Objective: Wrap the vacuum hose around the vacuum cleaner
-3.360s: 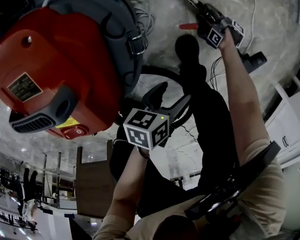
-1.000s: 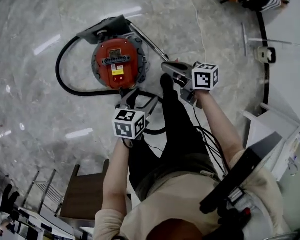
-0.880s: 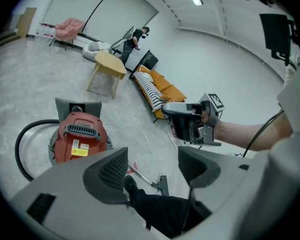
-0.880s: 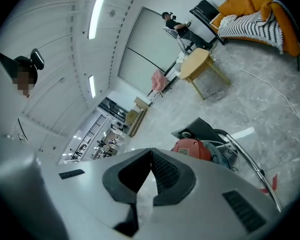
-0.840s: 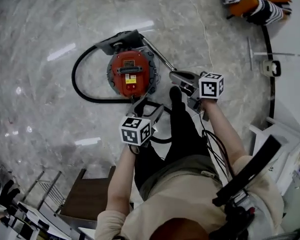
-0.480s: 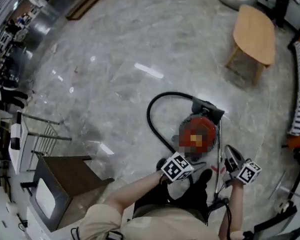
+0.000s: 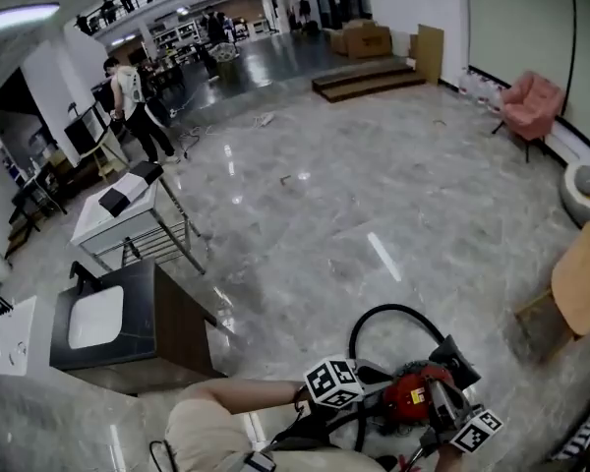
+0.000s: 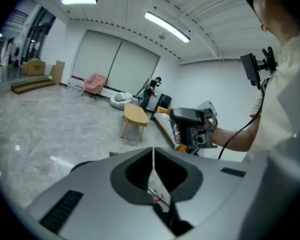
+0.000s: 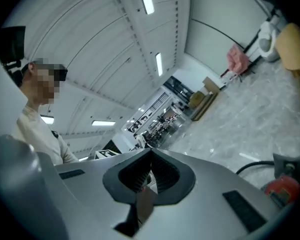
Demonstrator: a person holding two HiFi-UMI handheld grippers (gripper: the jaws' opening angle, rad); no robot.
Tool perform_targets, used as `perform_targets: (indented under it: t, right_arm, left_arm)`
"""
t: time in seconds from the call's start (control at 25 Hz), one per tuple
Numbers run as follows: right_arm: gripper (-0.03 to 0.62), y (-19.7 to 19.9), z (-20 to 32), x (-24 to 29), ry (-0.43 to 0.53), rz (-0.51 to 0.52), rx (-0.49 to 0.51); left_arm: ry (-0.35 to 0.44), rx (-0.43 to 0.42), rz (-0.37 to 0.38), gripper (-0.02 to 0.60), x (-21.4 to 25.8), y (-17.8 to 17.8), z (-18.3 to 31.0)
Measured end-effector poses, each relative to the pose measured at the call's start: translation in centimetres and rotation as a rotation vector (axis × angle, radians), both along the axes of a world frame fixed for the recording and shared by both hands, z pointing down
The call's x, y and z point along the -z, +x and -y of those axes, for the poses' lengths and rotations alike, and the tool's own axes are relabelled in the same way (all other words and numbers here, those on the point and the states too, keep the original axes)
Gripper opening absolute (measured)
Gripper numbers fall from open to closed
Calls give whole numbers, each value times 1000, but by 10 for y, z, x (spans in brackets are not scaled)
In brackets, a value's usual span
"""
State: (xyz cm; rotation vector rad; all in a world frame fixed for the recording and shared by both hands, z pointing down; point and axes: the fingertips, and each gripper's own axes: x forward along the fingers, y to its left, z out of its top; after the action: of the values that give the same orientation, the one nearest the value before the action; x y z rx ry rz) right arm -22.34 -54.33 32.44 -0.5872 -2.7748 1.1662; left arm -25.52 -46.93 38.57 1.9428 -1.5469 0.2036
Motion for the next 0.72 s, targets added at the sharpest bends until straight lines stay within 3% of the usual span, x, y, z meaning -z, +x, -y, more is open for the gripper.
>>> perform_targets:
  t: [0.04,0.24,0.4,0.48,0.56,0.64,0.72]
  right_arm:
    - [5,-6,-8,13,36,10,33]
    - [5,-22,-43,57,98,54,137]
    - [5,-33,-38,77,131,57,137]
    - [5,-45,-69,68,141,67,112]
    - [5,-75,-102,51,157,83,75]
    - [5,-97,-108,33,165,48,12]
    - [5,-100,-96,22,171,-3,-61]
  left_arm:
    - [21,37,17,6,12,-7,-7]
    - [102,109,77,5,53,-11,-35]
    - [164,148,143,5,70,-19,-24]
    - [206,185,152,6,61,-41,-54]
    - [243,237,163,6,46,-86,-86]
    - [262,255,118,5,38,-121,-86]
    - [264,195,22,6,28,-124,-63]
